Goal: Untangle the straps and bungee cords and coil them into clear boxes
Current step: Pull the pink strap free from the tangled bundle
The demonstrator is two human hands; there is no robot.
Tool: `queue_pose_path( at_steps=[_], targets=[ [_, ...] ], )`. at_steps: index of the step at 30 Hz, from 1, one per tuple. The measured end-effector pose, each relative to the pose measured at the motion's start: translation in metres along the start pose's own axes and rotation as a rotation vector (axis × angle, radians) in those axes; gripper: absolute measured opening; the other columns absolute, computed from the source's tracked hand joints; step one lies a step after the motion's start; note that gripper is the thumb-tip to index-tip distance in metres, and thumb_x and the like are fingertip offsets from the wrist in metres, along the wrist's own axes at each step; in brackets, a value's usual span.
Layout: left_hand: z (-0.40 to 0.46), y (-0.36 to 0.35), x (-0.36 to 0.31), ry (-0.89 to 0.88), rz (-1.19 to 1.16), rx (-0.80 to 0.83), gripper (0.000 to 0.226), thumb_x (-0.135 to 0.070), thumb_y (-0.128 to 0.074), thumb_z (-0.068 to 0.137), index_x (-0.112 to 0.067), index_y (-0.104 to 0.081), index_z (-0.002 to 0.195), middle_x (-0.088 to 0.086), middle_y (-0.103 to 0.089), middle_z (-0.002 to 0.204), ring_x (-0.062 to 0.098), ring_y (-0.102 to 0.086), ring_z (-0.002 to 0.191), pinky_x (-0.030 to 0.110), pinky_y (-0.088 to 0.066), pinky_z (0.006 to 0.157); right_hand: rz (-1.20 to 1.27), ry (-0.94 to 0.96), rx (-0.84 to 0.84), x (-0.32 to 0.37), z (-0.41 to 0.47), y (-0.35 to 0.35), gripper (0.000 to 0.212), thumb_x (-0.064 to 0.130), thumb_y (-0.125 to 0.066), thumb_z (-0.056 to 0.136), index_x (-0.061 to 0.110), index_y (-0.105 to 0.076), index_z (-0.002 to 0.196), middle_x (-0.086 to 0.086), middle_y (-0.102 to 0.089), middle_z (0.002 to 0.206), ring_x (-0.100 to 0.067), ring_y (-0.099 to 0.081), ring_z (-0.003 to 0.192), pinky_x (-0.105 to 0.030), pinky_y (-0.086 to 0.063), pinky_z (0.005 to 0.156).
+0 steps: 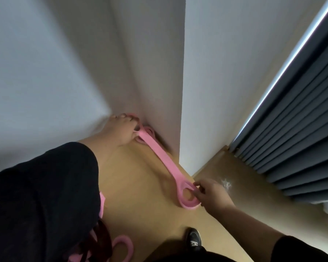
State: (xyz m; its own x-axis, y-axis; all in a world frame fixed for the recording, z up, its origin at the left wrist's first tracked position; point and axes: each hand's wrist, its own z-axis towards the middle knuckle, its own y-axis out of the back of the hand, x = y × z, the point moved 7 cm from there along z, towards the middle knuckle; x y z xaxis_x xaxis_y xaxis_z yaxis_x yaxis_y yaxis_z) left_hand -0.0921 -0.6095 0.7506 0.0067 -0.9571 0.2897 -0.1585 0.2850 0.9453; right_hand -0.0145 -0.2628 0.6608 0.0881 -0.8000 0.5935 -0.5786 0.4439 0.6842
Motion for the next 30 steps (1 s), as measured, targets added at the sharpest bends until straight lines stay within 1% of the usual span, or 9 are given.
queue_pose_path(
  at_steps=[2, 4, 9, 12, 14, 19, 24, 27, 30],
  targets=[
    [0.008, -0.006, -0.009, -0.011, -0.005, 0.024, 0.049, -0.056, -0.052, 0.092, -0.028, -0.056, 0.132, 0.000, -0.060, 0.135, 0.027, -0.053, 0.125, 0.043, -0.044, 0.094, -0.060, 0.019, 0.028, -0.004, 0.007, -0.004, 0.020, 0.034, -0.060, 0.099, 0.029, -0.068, 0.116, 0.012, -0.060, 0.102, -0.005, -0.061, 0.085, -0.024, -0.054, 0.078],
    [0.014, -0.013, -0.015, -0.016, -0.007, 0.048, 0.046, -0.052, -0.055, 0.092, -0.027, -0.057, 0.130, 0.001, -0.060, 0.134, 0.028, -0.054, 0.122, 0.043, -0.045, 0.092, -0.093, 0.019, 0.055, -0.008, 0.012, -0.006, 0.024, 0.034, -0.058, 0.099, 0.027, -0.068, 0.120, 0.007, -0.059, 0.106, -0.009, -0.059, 0.091, -0.025, -0.049, 0.081],
    [0.024, -0.030, -0.024, -0.004, -0.033, 0.084, 0.049, -0.050, -0.058, 0.094, -0.022, -0.056, 0.134, 0.006, -0.059, 0.134, 0.033, -0.053, 0.121, 0.045, -0.045, 0.093, -0.151, 0.007, 0.097, -0.015, 0.021, -0.014, 0.021, 0.034, -0.055, 0.101, 0.026, -0.069, 0.115, 0.004, -0.060, 0.101, -0.013, -0.056, 0.087, -0.025, -0.041, 0.072],
    [0.028, -0.044, -0.027, 0.013, -0.032, 0.145, 0.057, -0.052, -0.056, 0.094, -0.024, -0.049, 0.144, 0.006, -0.054, 0.141, 0.033, -0.049, 0.126, 0.045, -0.043, 0.097, -0.158, -0.003, 0.107, -0.015, 0.026, -0.020, 0.022, 0.031, -0.056, 0.099, 0.024, -0.068, 0.116, 0.004, -0.054, 0.099, -0.014, -0.051, 0.085, -0.026, -0.037, 0.070],
    [0.030, -0.054, -0.029, 0.016, -0.047, 0.194, 0.060, -0.051, -0.058, 0.094, -0.024, -0.046, 0.146, 0.004, -0.050, 0.146, 0.032, -0.047, 0.130, 0.045, -0.042, 0.101, -0.157, -0.014, 0.120, -0.016, 0.028, -0.024, 0.021, 0.031, -0.056, 0.100, 0.023, -0.067, 0.116, 0.003, -0.055, 0.102, -0.014, -0.052, 0.084, -0.025, -0.037, 0.069],
    [0.035, -0.072, -0.037, 0.016, -0.134, 0.232, 0.059, -0.042, -0.063, 0.094, -0.017, -0.048, 0.145, 0.009, -0.046, 0.149, 0.034, -0.046, 0.133, 0.046, -0.044, 0.104, -0.104, -0.040, 0.130, -0.019, 0.027, -0.029, 0.024, 0.037, -0.055, 0.100, 0.024, -0.062, 0.120, 0.000, -0.055, 0.111, -0.016, -0.058, 0.089, -0.031, -0.049, 0.081],
    [0.039, -0.079, -0.042, 0.034, -0.273, 0.187, 0.057, -0.028, -0.069, 0.092, -0.009, -0.052, 0.142, 0.018, -0.046, 0.146, 0.040, -0.044, 0.131, 0.045, -0.042, 0.105, -0.106, -0.047, 0.119, -0.023, 0.028, -0.031, 0.026, 0.040, -0.056, 0.100, 0.024, -0.060, 0.120, 0.003, -0.057, 0.110, -0.015, -0.061, 0.091, -0.035, -0.054, 0.083],
    [0.036, -0.079, -0.036, 0.080, -0.281, 0.121, 0.053, -0.021, -0.071, 0.088, -0.004, -0.056, 0.136, 0.022, -0.048, 0.139, 0.044, -0.045, 0.125, 0.048, -0.045, 0.099, -0.108, -0.045, 0.107, -0.026, 0.026, -0.031, 0.028, 0.042, -0.058, 0.099, 0.023, -0.060, 0.119, 0.003, -0.057, 0.108, -0.015, -0.059, 0.089, -0.033, -0.052, 0.079],
    [0.029, -0.078, -0.035, 0.077, -0.296, 0.130, 0.050, -0.026, -0.072, 0.088, -0.006, -0.059, 0.132, 0.021, -0.050, 0.135, 0.044, -0.046, 0.122, 0.050, -0.046, 0.097, -0.120, -0.044, 0.108, -0.027, 0.026, -0.031, 0.031, 0.042, -0.059, 0.099, 0.022, -0.060, 0.121, 0.003, -0.056, 0.109, -0.015, -0.058, 0.089, -0.031, -0.048, 0.077]
  ],
)
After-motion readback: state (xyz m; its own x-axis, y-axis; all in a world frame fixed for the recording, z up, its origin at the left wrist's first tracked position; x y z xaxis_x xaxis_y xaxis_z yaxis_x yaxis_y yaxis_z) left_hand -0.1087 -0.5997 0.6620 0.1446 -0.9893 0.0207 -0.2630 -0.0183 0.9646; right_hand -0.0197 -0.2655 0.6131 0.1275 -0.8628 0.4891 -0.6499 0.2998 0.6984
